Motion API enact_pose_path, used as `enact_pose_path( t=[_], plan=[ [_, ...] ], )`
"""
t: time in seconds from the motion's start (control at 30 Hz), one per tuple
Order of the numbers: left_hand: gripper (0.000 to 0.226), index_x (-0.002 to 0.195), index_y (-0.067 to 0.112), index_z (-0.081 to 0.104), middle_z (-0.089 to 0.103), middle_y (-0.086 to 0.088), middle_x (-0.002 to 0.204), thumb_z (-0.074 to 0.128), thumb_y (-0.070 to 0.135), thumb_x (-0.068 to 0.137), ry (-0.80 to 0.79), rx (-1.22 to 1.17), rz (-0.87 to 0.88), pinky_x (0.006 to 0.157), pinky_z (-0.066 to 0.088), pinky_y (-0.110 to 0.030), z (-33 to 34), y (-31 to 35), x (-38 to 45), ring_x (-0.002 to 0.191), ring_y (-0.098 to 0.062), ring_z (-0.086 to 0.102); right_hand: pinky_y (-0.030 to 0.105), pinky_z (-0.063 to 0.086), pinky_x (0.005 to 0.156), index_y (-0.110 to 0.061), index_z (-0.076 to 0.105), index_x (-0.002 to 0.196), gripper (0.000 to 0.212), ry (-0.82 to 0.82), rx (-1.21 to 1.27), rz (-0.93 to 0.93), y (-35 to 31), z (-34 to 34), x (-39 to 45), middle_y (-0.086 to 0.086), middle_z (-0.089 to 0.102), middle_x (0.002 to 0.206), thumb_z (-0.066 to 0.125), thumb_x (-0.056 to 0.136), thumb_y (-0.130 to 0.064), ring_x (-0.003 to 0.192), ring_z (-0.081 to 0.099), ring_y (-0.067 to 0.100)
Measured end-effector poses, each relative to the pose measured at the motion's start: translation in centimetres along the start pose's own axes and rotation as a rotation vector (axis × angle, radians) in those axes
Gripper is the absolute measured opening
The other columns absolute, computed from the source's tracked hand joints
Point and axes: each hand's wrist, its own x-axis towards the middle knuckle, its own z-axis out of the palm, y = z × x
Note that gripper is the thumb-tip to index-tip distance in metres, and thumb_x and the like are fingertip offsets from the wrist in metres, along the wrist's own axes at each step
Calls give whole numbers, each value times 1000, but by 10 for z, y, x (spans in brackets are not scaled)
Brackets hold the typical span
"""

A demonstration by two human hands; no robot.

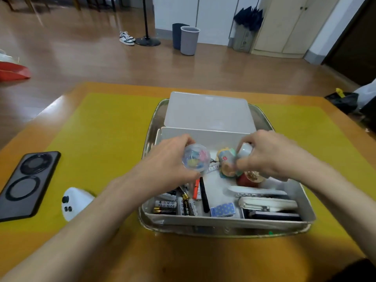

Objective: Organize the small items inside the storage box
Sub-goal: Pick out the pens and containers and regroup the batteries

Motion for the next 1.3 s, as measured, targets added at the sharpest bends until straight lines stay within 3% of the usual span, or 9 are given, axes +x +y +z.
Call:
enact_pose_path(
  t=[0.13,0.23,0.37,0.43,0.63,0.87,0.97,1.07,1.3],
  plan=[
    [50,114,30,54,57,13,102,80,41,73,-86,21,69,68,54,-24,32,16,6,86,-4,59,34,50,44,-31,70,82,49,-89,217,24,25,-18,-12,2,64,46,71,45,-62,39,56,23],
    [50,119,26,55,57,7,106,76,40,76,-106,115,127,81,49,-30,53,24,13,96,-13,55,38,52,49,-32,70,81,49,-48,192,-8,34,-9,-16,-9,62,48,69,43,-63,47,57,21],
    [49,120,19,60,61,0,110,75,42,79,-145,194,116,89,47,-36,65,26,24,103,-19,57,31,38,49,-34,70,82,48,-44,102,-59,44,2,-22,-33,55,53,64,46,-64,55,53,13],
    [51,120,18,59,57,0,112,74,45,80,-180,255,120,90,47,-38,69,25,27,104,-20,56,29,33,48,-38,70,83,45,-19,94,-89,49,5,-27,-19,57,52,65,48,-66,56,51,10],
    [96,148,25,37,44,6,135,84,51,68,-282,304,87,104,41,-31,52,21,22,126,-13,41,30,35,49,-47,68,86,50,44,121,-176,49,14,-36,-13,54,56,57,53,-83,61,53,8],
    [31,109,29,71,64,26,83,80,36,80,-172,-61,159,61,45,-15,32,36,3,70,-3,60,29,37,52,-45,68,92,42,45,181,-273,28,18,-40,-14,55,60,66,61,-73,65,53,5],
    [12,89,26,71,64,13,67,80,27,81,-126,-104,110,61,50,-29,36,34,1,60,-7,59,33,45,57,-39,71,87,27,-14,243,-306,23,15,-41,-16,61,66,74,67,-57,66,54,3],
    [12,78,25,68,63,7,63,80,26,79,-136,-120,85,54,46,-22,33,28,-2,54,-4,54,35,50,49,-25,71,78,22,-14,393,-274,28,8,-41,-8,66,62,77,73,-46,50,56,7],
    [7,87,25,71,66,10,71,76,24,81,-82,25,104,65,52,-30,41,24,-13,69,-7,61,50,48,63,-26,66,66,60,372,505,-112,59,-4,-46,-5,62,71,50,74,-83,69,58,17]
  ],
)
